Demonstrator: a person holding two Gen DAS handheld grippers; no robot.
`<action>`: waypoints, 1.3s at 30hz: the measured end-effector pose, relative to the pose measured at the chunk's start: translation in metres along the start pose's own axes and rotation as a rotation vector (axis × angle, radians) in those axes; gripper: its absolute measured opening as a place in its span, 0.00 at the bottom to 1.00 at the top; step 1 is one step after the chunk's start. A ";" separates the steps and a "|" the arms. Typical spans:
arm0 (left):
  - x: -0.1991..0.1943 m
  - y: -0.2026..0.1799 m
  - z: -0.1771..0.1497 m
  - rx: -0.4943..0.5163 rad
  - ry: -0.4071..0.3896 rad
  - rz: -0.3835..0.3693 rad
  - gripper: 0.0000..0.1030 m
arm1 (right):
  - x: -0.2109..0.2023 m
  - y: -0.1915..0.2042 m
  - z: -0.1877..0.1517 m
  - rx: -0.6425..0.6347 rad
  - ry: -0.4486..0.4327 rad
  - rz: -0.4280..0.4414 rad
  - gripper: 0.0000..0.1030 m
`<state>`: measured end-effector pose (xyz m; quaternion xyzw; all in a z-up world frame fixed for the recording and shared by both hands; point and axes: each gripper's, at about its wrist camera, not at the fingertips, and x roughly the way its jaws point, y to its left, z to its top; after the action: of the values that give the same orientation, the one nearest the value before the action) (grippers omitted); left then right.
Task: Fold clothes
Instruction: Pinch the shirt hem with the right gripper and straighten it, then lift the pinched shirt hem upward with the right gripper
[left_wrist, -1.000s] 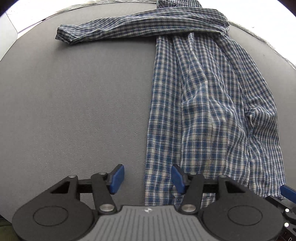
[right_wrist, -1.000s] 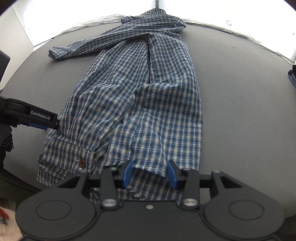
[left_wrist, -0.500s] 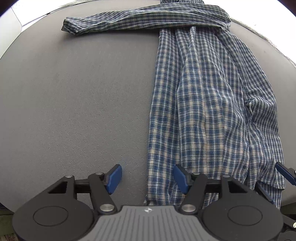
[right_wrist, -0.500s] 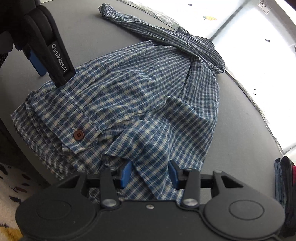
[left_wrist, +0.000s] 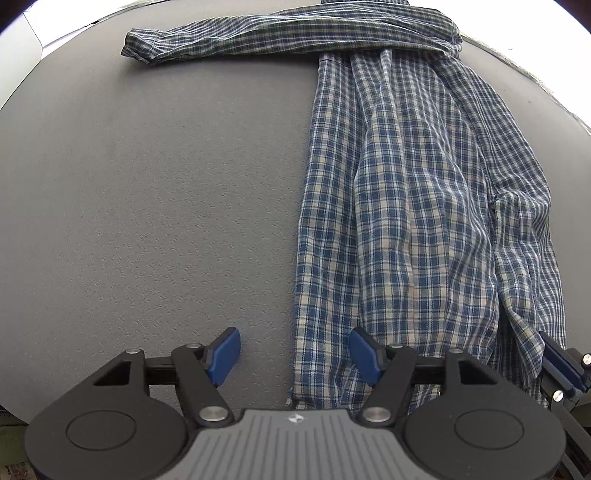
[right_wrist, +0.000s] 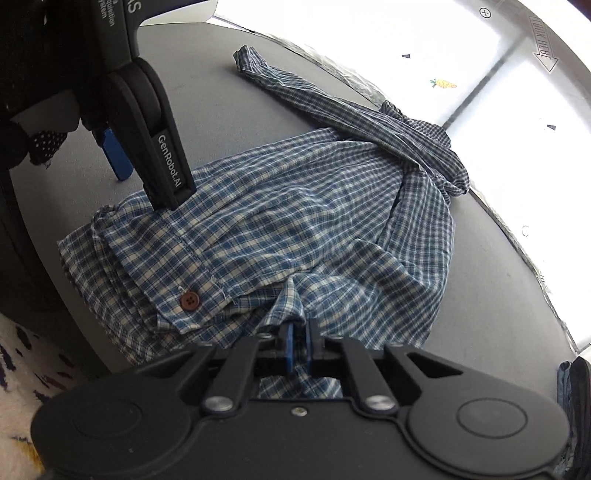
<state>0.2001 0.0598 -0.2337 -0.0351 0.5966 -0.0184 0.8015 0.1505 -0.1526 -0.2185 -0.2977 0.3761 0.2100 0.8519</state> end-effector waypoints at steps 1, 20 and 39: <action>0.000 0.000 0.000 0.001 0.001 0.000 0.65 | -0.006 -0.001 0.000 0.014 -0.020 0.035 0.06; 0.002 0.012 0.017 -0.094 0.029 -0.050 0.67 | -0.005 -0.067 -0.003 0.516 -0.023 0.314 0.37; 0.013 0.031 0.098 -0.212 -0.054 -0.025 0.67 | 0.071 -0.164 0.022 0.776 0.013 0.115 0.21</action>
<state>0.2979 0.0931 -0.2208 -0.1277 0.5730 0.0357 0.8088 0.3017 -0.2488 -0.2037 0.0670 0.4491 0.0977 0.8856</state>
